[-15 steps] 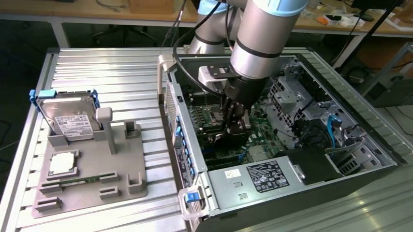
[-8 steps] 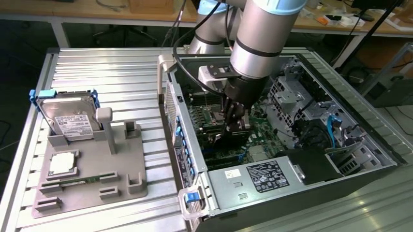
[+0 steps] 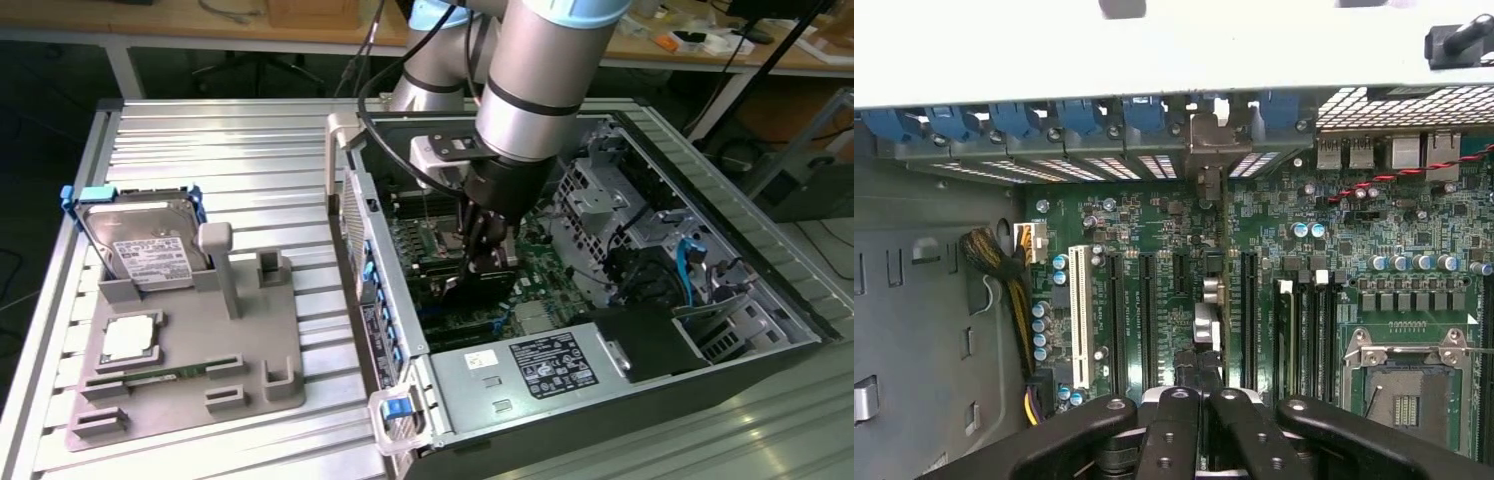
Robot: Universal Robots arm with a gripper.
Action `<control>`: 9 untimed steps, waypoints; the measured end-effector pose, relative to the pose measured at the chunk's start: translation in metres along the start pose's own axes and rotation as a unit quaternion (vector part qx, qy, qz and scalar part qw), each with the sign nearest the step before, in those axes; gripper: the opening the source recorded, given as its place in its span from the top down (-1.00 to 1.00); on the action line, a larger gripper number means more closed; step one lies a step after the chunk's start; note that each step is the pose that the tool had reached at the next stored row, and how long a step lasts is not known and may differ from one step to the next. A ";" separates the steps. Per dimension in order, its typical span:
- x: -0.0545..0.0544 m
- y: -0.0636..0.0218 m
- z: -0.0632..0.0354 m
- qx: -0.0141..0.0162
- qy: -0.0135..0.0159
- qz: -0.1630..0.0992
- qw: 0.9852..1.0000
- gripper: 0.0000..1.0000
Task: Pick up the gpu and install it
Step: 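Insert the gpu into the slot, then press down on the gpu until it lock into place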
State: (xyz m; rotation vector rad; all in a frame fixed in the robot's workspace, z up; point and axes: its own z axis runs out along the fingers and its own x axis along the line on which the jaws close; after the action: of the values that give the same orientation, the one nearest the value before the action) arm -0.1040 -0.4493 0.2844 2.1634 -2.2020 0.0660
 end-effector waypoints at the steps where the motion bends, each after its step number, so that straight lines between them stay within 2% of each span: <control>1: 0.000 0.0000 0.0000 0.000 0.001 0.000 1.000 0.79; 7: -0.001 0.0000 -0.0002 0.000 0.007 0.000 1.000 0.79; 9: -0.001 0.0000 -0.0002 0.000 0.009 0.000 1.000 0.79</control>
State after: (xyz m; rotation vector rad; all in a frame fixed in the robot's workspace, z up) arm -0.1040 -0.4485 0.2846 2.1537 -2.1922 0.0865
